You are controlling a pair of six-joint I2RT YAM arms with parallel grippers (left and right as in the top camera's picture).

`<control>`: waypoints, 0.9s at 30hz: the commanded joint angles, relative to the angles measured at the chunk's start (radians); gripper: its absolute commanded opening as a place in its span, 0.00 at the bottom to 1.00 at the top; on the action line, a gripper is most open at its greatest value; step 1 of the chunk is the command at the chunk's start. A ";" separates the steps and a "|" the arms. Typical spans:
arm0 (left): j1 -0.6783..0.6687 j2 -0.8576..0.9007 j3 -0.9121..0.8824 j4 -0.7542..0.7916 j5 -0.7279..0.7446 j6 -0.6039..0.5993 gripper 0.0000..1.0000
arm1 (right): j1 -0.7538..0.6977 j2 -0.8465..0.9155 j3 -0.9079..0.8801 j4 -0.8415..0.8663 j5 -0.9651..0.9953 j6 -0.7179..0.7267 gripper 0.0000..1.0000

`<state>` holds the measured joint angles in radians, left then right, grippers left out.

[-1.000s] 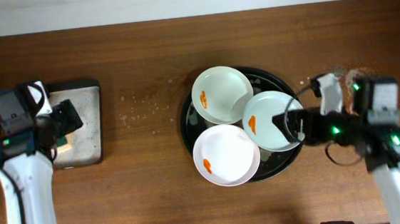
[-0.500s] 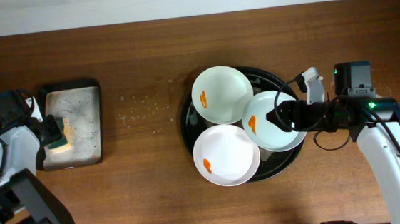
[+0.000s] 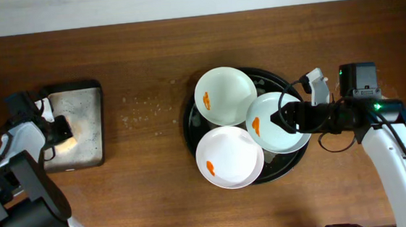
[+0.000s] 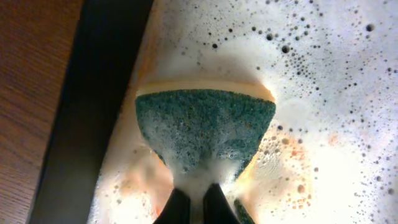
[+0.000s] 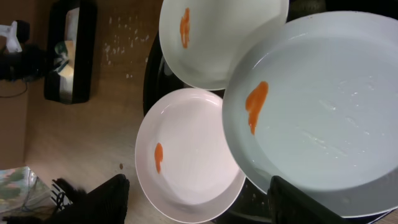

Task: Clean dirty plates on tray and stack at the side
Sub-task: 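Grasp the green sponge with left gripper, a plate rim with right, then lift the sponge with the left gripper and move it toward the plates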

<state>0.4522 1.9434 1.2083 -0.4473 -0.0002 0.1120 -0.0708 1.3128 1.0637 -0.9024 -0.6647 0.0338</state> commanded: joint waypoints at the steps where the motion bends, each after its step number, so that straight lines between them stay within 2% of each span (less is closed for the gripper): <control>1: -0.030 -0.009 0.008 -0.042 0.021 -0.007 0.00 | 0.006 -0.005 0.013 0.002 -0.016 0.001 0.72; 7: -0.112 -0.187 0.047 -0.138 0.022 -0.010 0.00 | 0.006 -0.005 0.013 0.002 -0.016 0.001 0.72; 15: -0.127 0.011 0.019 -0.102 0.024 -0.013 0.00 | 0.006 -0.005 0.013 0.002 -0.016 0.001 0.72; 19: -0.127 0.013 0.035 -0.117 0.046 -0.013 0.00 | 0.006 -0.005 0.013 0.002 -0.014 0.001 0.72; 24: -0.130 -0.175 0.165 -0.287 0.068 -0.040 0.00 | 0.006 -0.005 0.013 0.002 0.003 0.001 0.72; 27: -0.129 -0.256 0.166 -0.303 0.030 -0.047 0.00 | 0.006 -0.005 0.013 0.002 0.004 0.001 0.72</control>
<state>0.3244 1.7622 1.3453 -0.7460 0.0467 0.0856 -0.0708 1.3128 1.0637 -0.9024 -0.6674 0.0338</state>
